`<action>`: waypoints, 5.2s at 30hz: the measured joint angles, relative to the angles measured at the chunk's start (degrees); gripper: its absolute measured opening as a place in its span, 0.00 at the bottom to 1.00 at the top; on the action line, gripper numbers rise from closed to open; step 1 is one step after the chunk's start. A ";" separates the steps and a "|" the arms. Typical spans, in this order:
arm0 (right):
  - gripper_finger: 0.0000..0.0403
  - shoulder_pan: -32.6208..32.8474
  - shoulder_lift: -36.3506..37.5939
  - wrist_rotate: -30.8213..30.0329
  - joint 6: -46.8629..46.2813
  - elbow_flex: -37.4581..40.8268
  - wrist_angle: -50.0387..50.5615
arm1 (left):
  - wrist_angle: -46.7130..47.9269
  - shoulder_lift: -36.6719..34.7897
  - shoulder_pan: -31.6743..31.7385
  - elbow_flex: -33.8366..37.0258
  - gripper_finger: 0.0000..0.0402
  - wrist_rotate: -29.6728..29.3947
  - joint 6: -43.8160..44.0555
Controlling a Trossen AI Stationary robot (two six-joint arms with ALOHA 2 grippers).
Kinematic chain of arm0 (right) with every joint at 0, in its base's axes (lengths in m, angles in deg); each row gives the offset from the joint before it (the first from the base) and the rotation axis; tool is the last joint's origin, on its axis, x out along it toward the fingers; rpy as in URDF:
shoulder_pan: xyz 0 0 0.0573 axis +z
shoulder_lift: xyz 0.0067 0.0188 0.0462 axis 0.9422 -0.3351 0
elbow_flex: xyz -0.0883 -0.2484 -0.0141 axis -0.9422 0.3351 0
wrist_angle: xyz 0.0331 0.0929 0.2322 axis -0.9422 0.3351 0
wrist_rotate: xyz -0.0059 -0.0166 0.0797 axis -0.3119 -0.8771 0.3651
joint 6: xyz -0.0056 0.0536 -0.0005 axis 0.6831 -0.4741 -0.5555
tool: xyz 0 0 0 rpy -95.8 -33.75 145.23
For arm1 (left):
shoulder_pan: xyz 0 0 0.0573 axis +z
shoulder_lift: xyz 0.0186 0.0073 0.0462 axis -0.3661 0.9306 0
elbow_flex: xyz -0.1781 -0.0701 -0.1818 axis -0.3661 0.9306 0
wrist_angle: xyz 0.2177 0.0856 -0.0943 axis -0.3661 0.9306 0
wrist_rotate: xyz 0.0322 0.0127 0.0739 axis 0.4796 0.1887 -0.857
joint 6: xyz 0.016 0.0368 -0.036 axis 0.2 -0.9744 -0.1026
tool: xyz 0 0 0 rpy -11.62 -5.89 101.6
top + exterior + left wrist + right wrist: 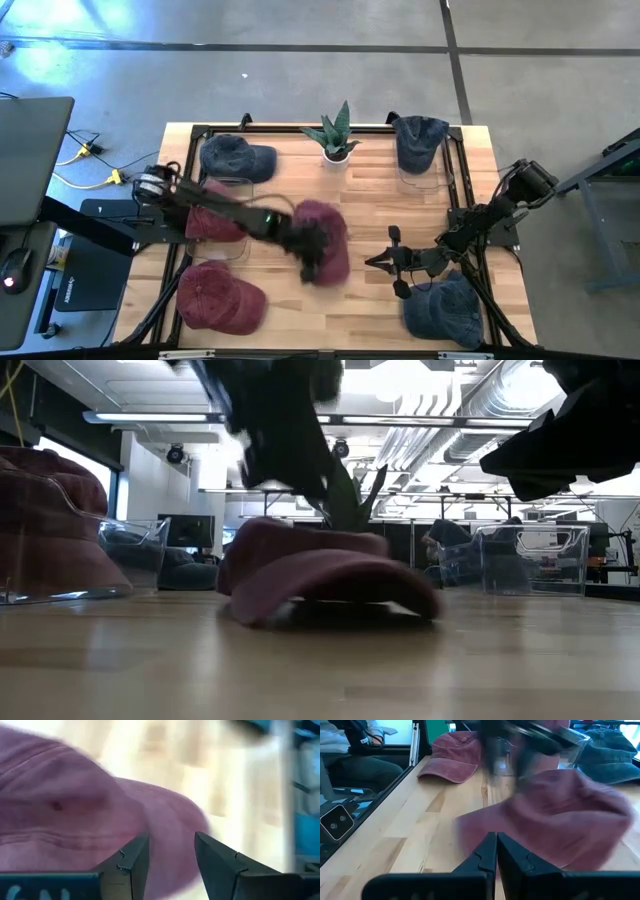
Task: Pick & Place hat
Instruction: Put the top red cap into the left transparent bin
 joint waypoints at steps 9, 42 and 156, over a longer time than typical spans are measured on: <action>0.01 0.00 0.02 -0.22 -0.29 0.00 -0.38 | 11.73 -0.72 -8.79 -6.89 0.37 -32.04 -3.44; 0.02 -0.02 0.04 -0.29 -0.04 0.00 0.28 | 17.50 7.73 8.28 -9.95 0.06 0.45 -11.41; 0.04 2.72 -5.09 -19.83 -24.41 -24.70 59.01 | 28.61 27.40 -4.59 -32.93 0.27 -23.74 -4.42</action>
